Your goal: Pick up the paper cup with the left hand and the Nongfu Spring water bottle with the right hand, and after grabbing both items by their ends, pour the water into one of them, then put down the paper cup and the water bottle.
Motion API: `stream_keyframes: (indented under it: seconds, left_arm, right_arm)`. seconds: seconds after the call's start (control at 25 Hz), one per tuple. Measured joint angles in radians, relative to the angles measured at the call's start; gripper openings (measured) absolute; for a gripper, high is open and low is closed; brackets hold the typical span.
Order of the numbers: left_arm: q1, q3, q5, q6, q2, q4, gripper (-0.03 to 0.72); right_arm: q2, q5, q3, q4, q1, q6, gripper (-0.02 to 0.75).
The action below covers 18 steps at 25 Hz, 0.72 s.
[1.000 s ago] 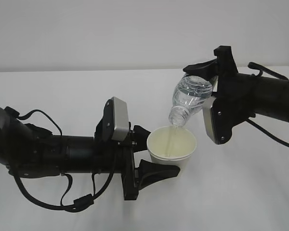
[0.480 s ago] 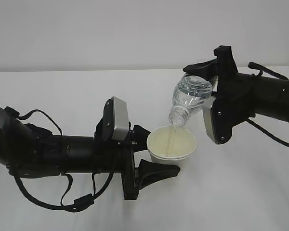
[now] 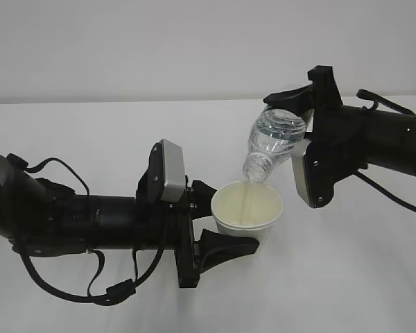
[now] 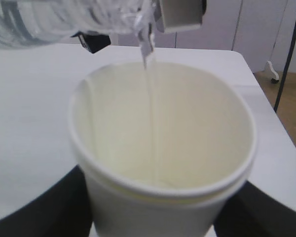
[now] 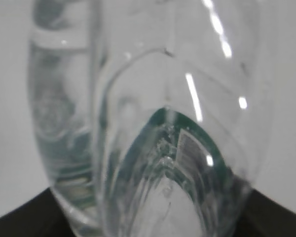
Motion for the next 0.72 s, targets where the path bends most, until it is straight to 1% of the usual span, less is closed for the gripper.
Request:
stream_keyframes:
  seconds: [0.72]
  left_arm:
    - [0.0,0.0,0.0,-0.001,0.0,-0.001,0.473]
  right_arm:
    - [0.0,-0.001,0.0,0.0,0.0,0.0,0.455]
